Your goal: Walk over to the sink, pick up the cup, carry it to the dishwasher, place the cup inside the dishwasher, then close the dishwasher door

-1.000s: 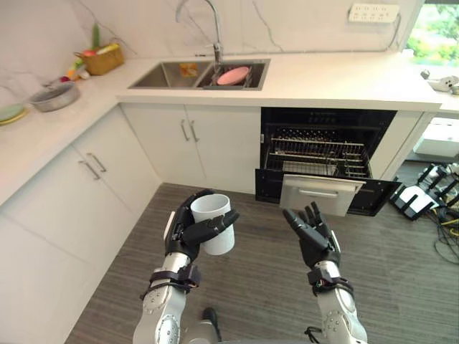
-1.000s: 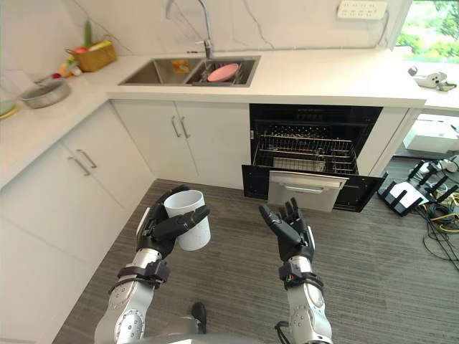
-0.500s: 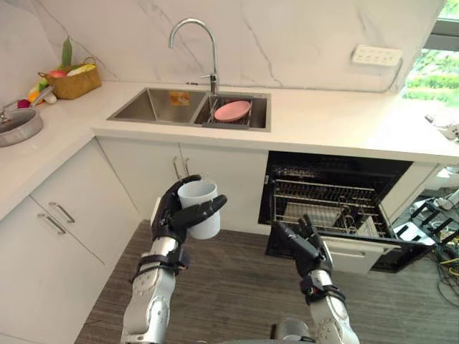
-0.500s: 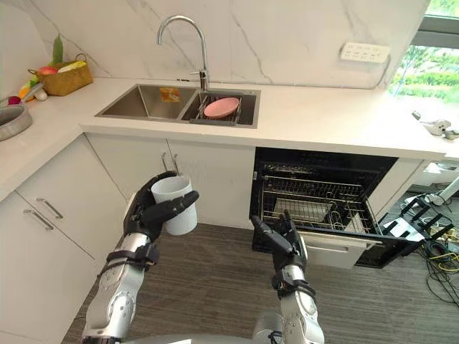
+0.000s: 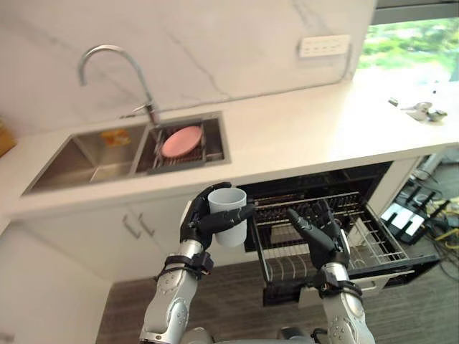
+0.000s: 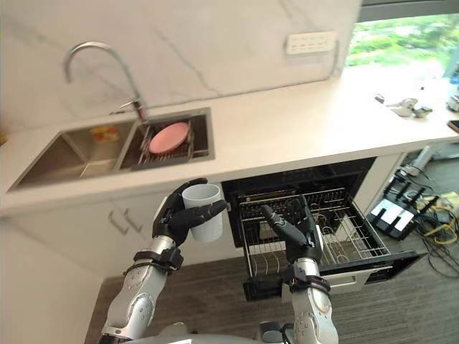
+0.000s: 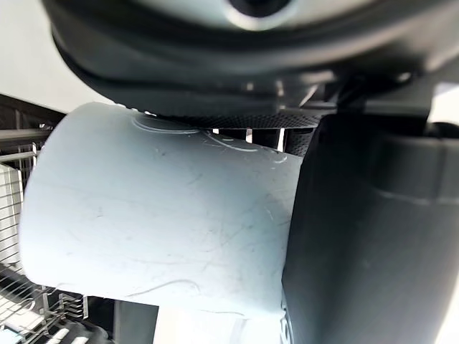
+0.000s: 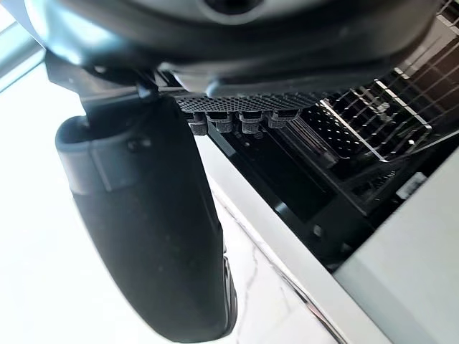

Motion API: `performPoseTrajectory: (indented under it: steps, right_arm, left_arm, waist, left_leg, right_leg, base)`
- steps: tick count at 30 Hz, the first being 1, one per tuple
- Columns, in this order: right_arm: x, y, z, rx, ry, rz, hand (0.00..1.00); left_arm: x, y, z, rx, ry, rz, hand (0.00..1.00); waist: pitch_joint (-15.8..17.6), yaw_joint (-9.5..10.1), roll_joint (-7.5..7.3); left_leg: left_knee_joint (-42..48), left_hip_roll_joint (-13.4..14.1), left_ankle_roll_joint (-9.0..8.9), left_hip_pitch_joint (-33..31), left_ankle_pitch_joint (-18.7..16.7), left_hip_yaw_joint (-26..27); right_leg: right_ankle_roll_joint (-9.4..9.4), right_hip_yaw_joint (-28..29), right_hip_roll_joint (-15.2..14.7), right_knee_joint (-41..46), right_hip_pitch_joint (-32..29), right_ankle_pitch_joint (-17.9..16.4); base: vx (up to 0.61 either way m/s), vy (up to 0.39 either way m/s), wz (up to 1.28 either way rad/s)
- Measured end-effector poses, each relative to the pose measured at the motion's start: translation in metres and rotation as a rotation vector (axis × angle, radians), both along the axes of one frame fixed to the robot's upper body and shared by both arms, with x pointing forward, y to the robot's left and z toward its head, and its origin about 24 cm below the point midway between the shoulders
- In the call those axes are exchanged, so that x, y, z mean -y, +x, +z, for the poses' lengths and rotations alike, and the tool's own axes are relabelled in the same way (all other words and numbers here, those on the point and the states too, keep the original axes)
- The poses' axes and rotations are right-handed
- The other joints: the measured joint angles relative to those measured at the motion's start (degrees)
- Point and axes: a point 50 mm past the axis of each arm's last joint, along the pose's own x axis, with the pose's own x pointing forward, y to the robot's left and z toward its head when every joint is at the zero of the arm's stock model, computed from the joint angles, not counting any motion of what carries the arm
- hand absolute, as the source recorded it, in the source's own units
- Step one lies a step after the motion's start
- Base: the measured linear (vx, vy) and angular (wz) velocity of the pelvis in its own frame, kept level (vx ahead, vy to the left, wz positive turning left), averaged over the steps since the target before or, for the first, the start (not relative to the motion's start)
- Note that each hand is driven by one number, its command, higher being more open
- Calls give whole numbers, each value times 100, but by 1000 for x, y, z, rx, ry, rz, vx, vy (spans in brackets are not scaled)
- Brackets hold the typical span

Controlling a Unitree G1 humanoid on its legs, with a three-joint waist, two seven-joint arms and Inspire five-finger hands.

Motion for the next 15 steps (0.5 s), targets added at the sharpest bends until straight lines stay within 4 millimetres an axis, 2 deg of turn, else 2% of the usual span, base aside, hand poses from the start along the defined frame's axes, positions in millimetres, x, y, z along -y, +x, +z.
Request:
performPoseTrajectory:
  steps: [1,3,4,5,6,7,8,9,10,11,12,13,15]
  right_arm:
    - [0,1,1,3,-11,5,100]
    - [-2,6,4,18,-14,24,100]
    - [-2,6,4,22,-16,28,100]
    - [2,5,4,24,-32,36,100]
    - [6,3,4,19,-44,33,100]
    - [12,-1,1,0,-62,27,100]
    - [14,-9,-9,-47,-43,1,100]
    - [11,-17,-14,-62,-13,-20,100]
    - [9,-18,-14,-63,-2,-26,100]
    - [9,-17,-14,-57,15,-34,100]
    - [10,-17,-12,-44,29,-41,100]
    - [11,-16,-11,-36,41,-50,100]
    - [12,-12,-7,-9,56,-61,100]
  left_arm:
    - [-1,0,0,4,1,3,0]
    - [-7,-1,5,35,17,25,0]
    - [-9,-3,7,48,25,33,0]
    - [-10,-5,12,83,34,41,0]
    - [-9,-5,15,102,35,32,0]
    - [-7,-5,18,126,39,18,0]
    - [-9,-5,19,145,62,2,0]
    - [-13,-4,23,179,90,-7,0]
    - [-16,-3,26,197,102,-5,0]
    - [-17,1,32,226,121,-7,0]
    - [-15,5,40,264,134,-13,0]
    - [-12,8,45,286,136,-20,0]
    - [-5,16,59,348,148,-24,0]
  waist:
    - [-9,9,-15]
    - [-51,35,-89]
    - [-70,34,-90]
    - [-138,4,-19]
    - [-188,-32,60]
    - [-291,-92,184]
    - [-377,-147,-96]
    - [-450,-130,-311]
    - [-484,-140,-392]
    - [-512,-168,-442]
    - [-516,-167,-406]
    - [-506,-163,-387]
    - [-474,-164,-343]
  left_leg:
    - [-444,-69,-43,50,33,-255]
    - [-1536,-126,-126,134,352,-1119]
    - [-1721,-104,-157,156,470,-1196]
    - [-2171,-19,-300,234,925,-1172]
    - [-2255,37,-326,220,1295,-1065]
    - [-2200,126,-835,228,1418,-916]
    - [-2236,-191,-819,384,1286,-721]
    - [-2271,-468,-655,414,1195,-504]
    - [-2269,-558,-586,394,1153,-404]
    - [-2212,-662,-460,355,1075,-189]
    - [-2120,-693,-361,305,985,-30]
    - [-2078,-714,-323,294,951,48]
    - [-2016,-702,-213,324,870,273]
  right_leg:
    - [10,165,-42,12,1,-3]
    - [334,799,-193,46,-12,-98]
    - [453,924,-232,75,-31,-158]
    - [783,1105,-325,136,-59,-351]
    - [926,1107,-347,135,-61,-437]
    - [1137,1128,-378,130,-87,-571]
    - [1301,1182,-731,134,-84,-594]
    - [1449,1164,-1071,-91,-85,-524]
    - [1534,1179,-1196,-236,-88,-439]
    - [1589,1134,-1354,-455,-151,-160]
    - [1593,915,-1423,-597,-216,162]
    - [1556,795,-1441,-589,-261,294]
    - [1236,387,-1471,-343,-546,598]
  base:
    - [351,232,-112]
    - [337,285,-126]
    - [335,329,-133]
    - [266,295,-95]
    - [319,427,-87]
    - [267,498,-56]
    - [245,552,-70]
    - [147,427,-64]
    - [96,344,-68]
    - [78,360,-71]
    - [56,287,-70]
    - [35,294,-66]
    - [4,204,-66]
